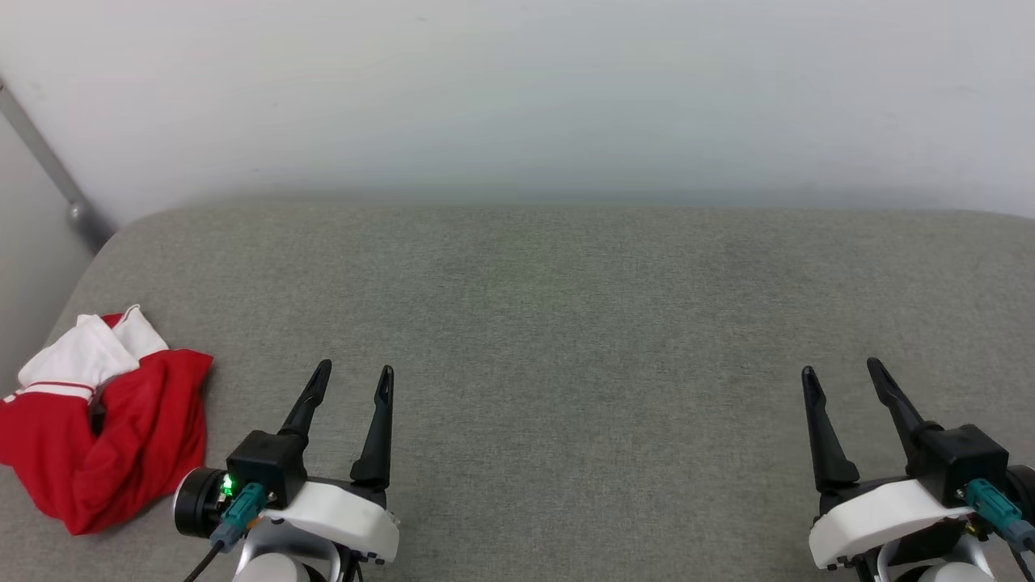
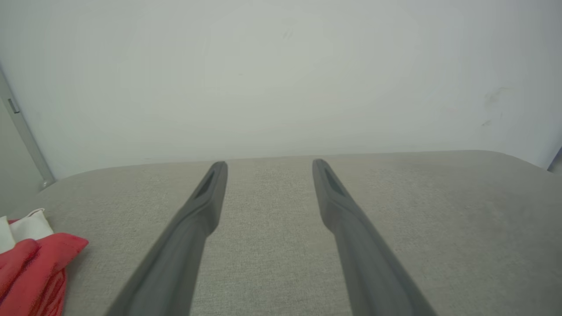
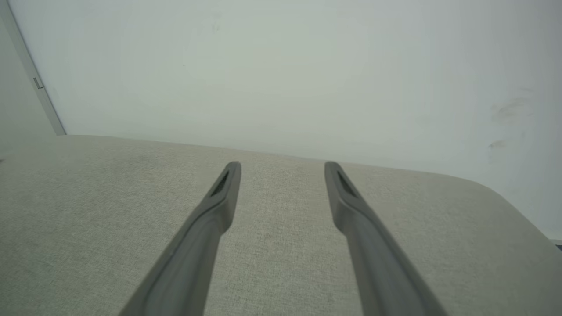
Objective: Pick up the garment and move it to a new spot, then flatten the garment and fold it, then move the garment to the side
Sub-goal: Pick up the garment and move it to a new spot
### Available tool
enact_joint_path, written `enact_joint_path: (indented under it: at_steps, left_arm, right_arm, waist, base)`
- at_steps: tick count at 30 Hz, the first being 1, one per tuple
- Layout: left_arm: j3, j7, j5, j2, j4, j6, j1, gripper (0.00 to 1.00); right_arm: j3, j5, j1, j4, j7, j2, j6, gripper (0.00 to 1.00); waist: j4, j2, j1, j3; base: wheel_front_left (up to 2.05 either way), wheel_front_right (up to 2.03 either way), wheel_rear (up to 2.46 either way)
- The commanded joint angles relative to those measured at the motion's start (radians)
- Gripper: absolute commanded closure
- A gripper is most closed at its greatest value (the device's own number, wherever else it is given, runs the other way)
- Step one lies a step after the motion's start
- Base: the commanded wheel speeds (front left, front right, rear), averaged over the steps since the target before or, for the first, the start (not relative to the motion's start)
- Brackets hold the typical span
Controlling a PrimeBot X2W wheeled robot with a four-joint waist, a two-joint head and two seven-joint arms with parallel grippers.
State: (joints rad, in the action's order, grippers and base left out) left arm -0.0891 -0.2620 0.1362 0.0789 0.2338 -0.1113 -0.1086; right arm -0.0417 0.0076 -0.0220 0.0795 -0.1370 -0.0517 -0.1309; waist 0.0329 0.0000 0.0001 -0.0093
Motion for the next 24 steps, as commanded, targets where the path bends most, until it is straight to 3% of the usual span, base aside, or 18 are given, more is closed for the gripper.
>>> enact_joint_path:
  at_steps: [1, 24]
  left_arm:
    - [0.007, -0.004, 0.009, -0.003, 0.005, 0.001, -0.011, 0.00]
    - [0.134, -0.003, 0.052, -0.009, 0.036, 0.014, 0.000, 0.00]
  right_arm:
    - [0.003, 0.004, -0.004, 0.004, -0.005, 0.003, 0.000, 0.00]
    - [0.106, 0.049, -0.048, 0.023, -0.008, 0.002, 0.000, 0.00]
  waist:
    - [0.020, 0.0000, -0.0001, 0.002]
    - [0.406, 0.0000, -0.0001, 0.022]
  base:
    - [0.00, 0.00, 0.00]
    - [0.00, 0.00, 0.00]
